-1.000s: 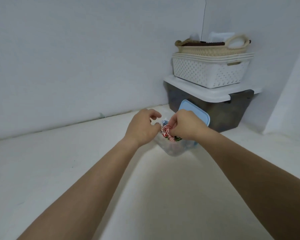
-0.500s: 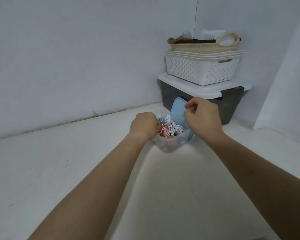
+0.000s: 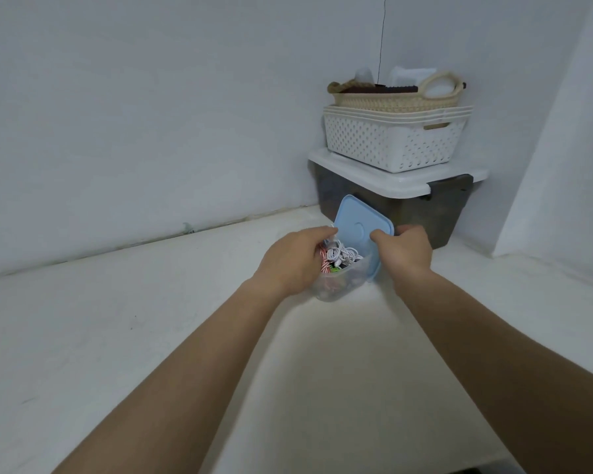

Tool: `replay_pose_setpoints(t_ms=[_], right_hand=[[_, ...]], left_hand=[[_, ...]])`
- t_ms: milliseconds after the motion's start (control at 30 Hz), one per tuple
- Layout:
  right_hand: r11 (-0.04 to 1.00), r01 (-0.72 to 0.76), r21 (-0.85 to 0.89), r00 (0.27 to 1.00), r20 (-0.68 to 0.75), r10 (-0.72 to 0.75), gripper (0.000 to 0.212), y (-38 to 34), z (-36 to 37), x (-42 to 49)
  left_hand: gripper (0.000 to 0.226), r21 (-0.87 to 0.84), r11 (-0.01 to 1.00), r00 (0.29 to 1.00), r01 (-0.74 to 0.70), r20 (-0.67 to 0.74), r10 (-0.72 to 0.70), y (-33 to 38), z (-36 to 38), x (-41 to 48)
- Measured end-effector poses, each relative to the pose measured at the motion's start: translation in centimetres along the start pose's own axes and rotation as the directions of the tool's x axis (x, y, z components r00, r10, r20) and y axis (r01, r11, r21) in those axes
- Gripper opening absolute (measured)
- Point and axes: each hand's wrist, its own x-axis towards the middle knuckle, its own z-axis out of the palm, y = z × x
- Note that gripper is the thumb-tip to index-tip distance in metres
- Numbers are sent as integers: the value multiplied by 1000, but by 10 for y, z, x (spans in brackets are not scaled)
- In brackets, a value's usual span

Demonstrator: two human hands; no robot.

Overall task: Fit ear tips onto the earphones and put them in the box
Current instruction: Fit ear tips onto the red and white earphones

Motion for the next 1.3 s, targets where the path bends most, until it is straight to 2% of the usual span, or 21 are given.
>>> replay_pose_setpoints(t_ms=[100,167,333,433,567,767,900,1033,1100,1167,1200,1233,1300], right_hand=[[999,25,-45,999,34,-23,17,2,0,6],[985,126,-120,991,55,-120,16,2,1,4],[878,428,-215,904,75,-422,20,0,-2,-4],[786,562,-257,825,110,-554,19,-4,1,-7],[692,668,-273,741,163,-651,20,-5,4,-9],[633,716,-295,694,201,-691,22,-3,2,-13],[563,768,-306,635,247,-732,27,-1,0,-14],[520,790,-327,605,276,-746,33,-4,2,-17],[500,799,-335,593,297,-749,32,-4,5,-19],[457,807,-373,578,347,-738,30,-1,10,-21],[431,810,-399,574,381,-725,29,1,12,-23],[401,811,-426,570,417,-708,28,3,14,-25],[359,822,-442,554,474,-684,23,4,15,-31]], left_hand=[[56,155,987,974,-33,226,-3,0,-1,9],[49,227,973,952,-30,303,-42,0,-5,16],[42,411,911,911,-28,387,-146,10,-6,28],[42,423,906,907,-20,389,-162,12,-4,33],[31,313,949,936,42,321,-147,10,0,37],[10,38,996,995,82,60,-84,-2,2,20],[36,-101,986,991,130,2,-130,-8,-1,11],[36,-244,960,983,141,-77,-164,-17,-12,1],[36,-399,892,938,210,-174,-298,-24,-18,-6],[37,-529,807,850,263,-268,-454,-33,-24,-11],[37,-543,790,818,285,-292,-496,-37,-26,-14],[39,-515,800,815,308,-291,-501,-39,-27,-17],[48,-414,853,868,318,-234,-438,-41,-26,-19]])
